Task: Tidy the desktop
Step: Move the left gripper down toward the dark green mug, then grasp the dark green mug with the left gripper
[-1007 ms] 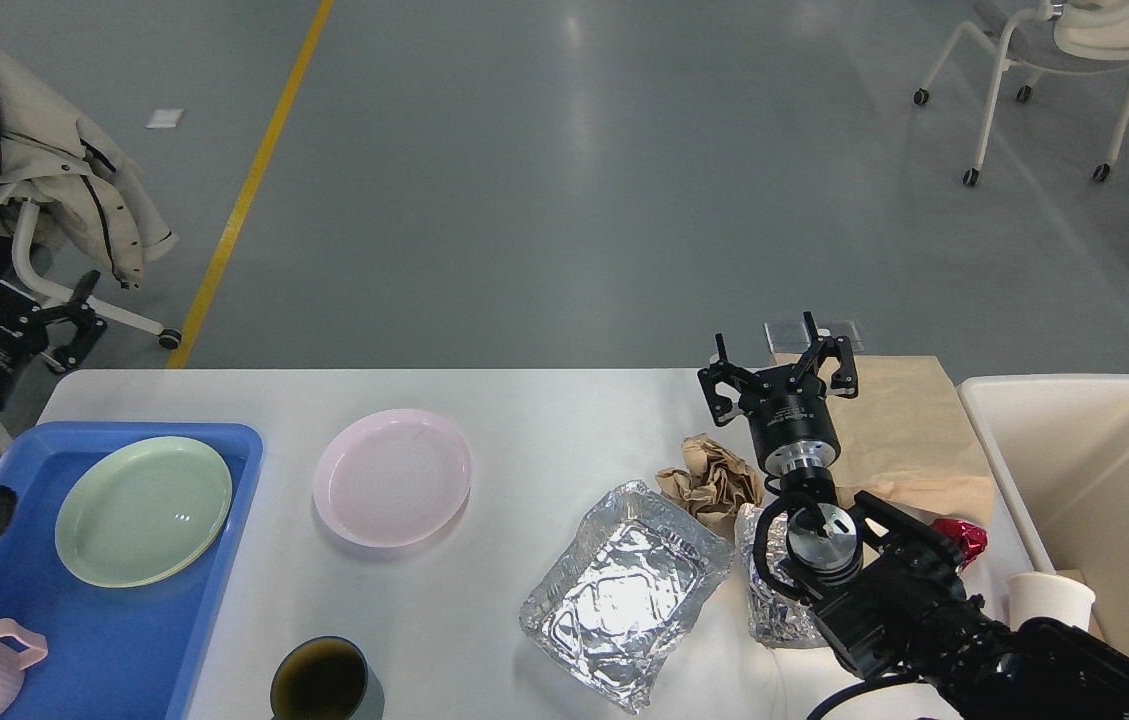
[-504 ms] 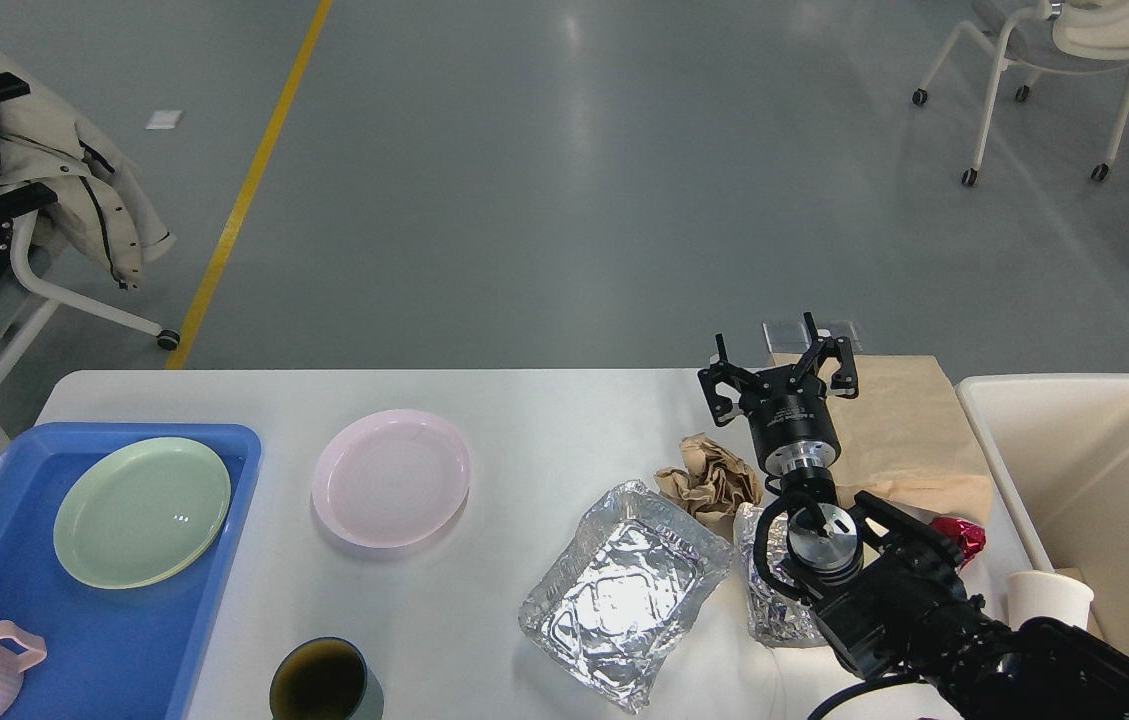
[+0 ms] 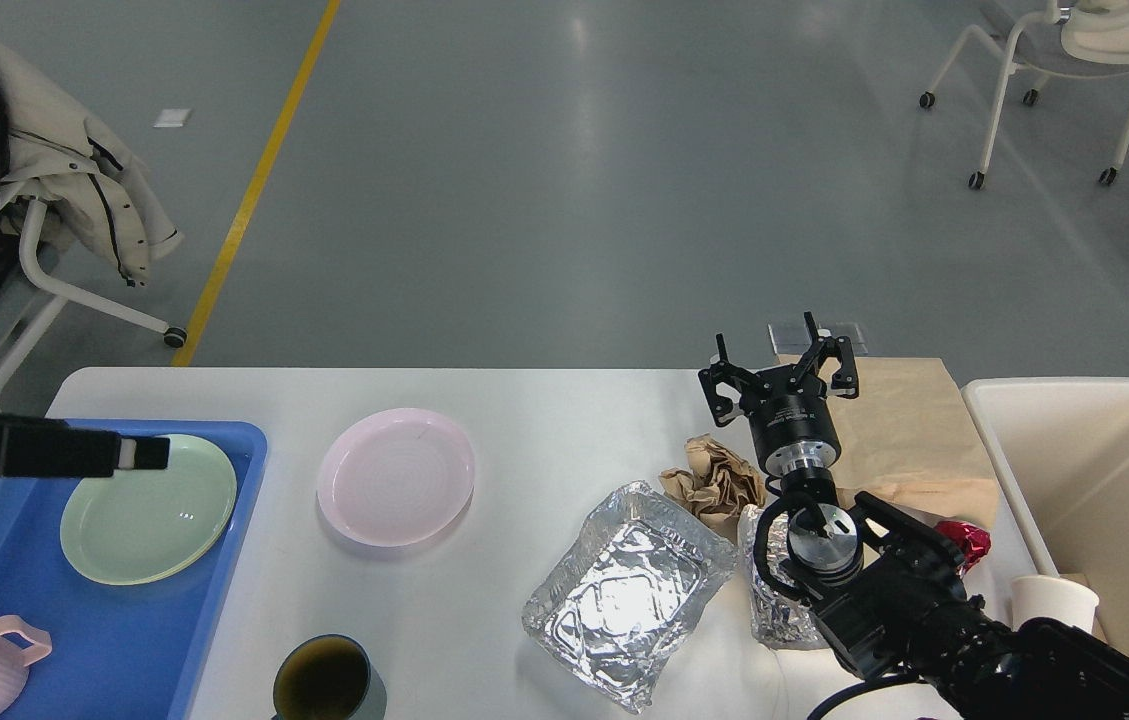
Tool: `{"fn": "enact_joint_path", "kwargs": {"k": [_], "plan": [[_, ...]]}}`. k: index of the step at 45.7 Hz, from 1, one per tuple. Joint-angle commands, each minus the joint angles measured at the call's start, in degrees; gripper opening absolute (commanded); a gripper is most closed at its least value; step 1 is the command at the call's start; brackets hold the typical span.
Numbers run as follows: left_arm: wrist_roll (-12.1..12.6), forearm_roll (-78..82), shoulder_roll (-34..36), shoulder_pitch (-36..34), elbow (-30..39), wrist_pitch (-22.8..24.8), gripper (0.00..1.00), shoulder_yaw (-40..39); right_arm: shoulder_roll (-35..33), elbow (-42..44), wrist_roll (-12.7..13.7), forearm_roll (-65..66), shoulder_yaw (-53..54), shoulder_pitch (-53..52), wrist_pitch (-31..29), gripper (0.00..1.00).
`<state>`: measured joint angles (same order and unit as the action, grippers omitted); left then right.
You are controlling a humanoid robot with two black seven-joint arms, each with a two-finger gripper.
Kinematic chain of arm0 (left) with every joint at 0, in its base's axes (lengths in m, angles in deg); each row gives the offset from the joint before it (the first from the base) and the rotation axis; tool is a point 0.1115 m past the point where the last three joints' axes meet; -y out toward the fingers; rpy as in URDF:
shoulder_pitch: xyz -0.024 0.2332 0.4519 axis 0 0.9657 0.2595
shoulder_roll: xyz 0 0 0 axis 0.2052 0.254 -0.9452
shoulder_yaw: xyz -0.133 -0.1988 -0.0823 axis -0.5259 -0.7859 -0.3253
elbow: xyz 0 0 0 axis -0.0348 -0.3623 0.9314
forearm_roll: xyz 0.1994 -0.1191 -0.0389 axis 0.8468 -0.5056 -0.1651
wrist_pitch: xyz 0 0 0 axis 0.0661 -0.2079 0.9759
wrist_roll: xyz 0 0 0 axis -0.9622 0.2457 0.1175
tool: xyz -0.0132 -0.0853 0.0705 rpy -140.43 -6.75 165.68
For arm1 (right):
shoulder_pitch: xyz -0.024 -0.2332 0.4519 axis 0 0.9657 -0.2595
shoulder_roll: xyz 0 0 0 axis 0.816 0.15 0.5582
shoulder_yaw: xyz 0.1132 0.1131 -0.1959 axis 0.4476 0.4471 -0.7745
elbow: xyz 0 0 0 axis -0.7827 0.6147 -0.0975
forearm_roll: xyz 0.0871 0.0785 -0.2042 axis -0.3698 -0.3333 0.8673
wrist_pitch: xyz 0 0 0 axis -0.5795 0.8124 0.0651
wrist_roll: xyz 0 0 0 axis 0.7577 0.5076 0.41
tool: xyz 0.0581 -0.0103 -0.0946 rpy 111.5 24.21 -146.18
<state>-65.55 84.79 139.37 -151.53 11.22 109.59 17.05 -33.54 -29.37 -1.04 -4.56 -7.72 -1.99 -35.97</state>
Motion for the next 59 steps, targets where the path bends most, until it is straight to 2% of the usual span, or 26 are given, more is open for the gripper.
{"fn": "enact_joint_path", "kwargs": {"k": [1, 5, 8, 12, 18, 24, 28, 32, 33, 37, 40, 42, 48, 59], "plan": [[4.1, 5.6, -7.7, 1.2, 0.1, -0.1, 1.0, 3.6, 0.0, 0.0, 0.0, 0.1, 0.0, 0.0, -0.1, 1.0], [8.1, 7.3, -12.8, 1.0, 0.1, 0.6, 1.0, 4.5, 0.0, 0.0, 0.0, 0.1, 0.0, 0.0, 0.0, 1.0], [9.9, 7.9, -15.1, 0.3, 0.0, 2.9, 1.0, 4.4, 0.0, 0.0, 0.0, 0.1, 0.0, 0.0, -0.1, 1.0], [10.0, 7.8, -16.4, -2.0, 0.0, 5.5, 1.0, 4.9, 0.0, 0.0, 0.0, -0.1, 0.0, 0.0, -0.1, 1.0], [8.6, 7.1, -17.5, -7.4, -0.1, 8.2, 1.0, 8.9, 0.0, 0.0, 0.0, -0.1, 0.0, 0.0, 0.0, 1.0], [5.1, 2.2, -19.1, -17.5, -0.1, 8.5, 1.0, 18.3, 0.0, 0.0, 0.0, 0.1, 0.0, 0.0, 0.0, 1.0], [2.8, -2.2, -19.7, -26.3, -0.2, 8.1, 1.0, 27.9, 0.0, 0.0, 0.0, 0.1, 0.0, 0.0, 0.0, 1.0], [-1.9, -6.8, -22.9, -37.3, -0.6, 7.2, 1.0, 40.5, 0.0, 0.0, 0.0, -0.1, 0.0, 0.0, 0.0, 1.0], [-4.5, -9.1, -25.2, -42.8, -0.7, 5.5, 1.0, 47.1, 0.0, 0.0, 0.0, 0.1, 0.0, 0.0, -0.1, 1.0], [-9.3, -12.6, -31.9, -50.8, -0.7, -0.8, 1.0, 59.8, 0.0, 0.0, 0.0, -0.1, 0.0, 0.0, 0.0, 1.0], [-12.1, -14.0, -38.0, -53.2, -0.6, -6.3, 1.0, 67.1, 0.0, 0.1, 0.0, -0.1, 0.0, 0.0, -0.1, 1.0], [-13.0, -14.4, -41.2, -53.1, -0.6, -9.3, 1.0, 69.6, 0.0, 0.0, 0.0, -0.1, 0.0, 0.0, 0.0, 1.0], [-11.8, -14.2, -45.0, -50.4, -0.6, -14.1, 1.0, 70.6, 0.0, 0.1, 0.0, 0.1, 0.0, 0.0, 0.0, 1.0], [-4.5, -12.9, -46.7, -40.0, -0.9, -17.8, 0.99, 66.6, 0.0, 0.1, 0.0, 0.1, 0.0, 0.0, -0.1, 1.0]]}}
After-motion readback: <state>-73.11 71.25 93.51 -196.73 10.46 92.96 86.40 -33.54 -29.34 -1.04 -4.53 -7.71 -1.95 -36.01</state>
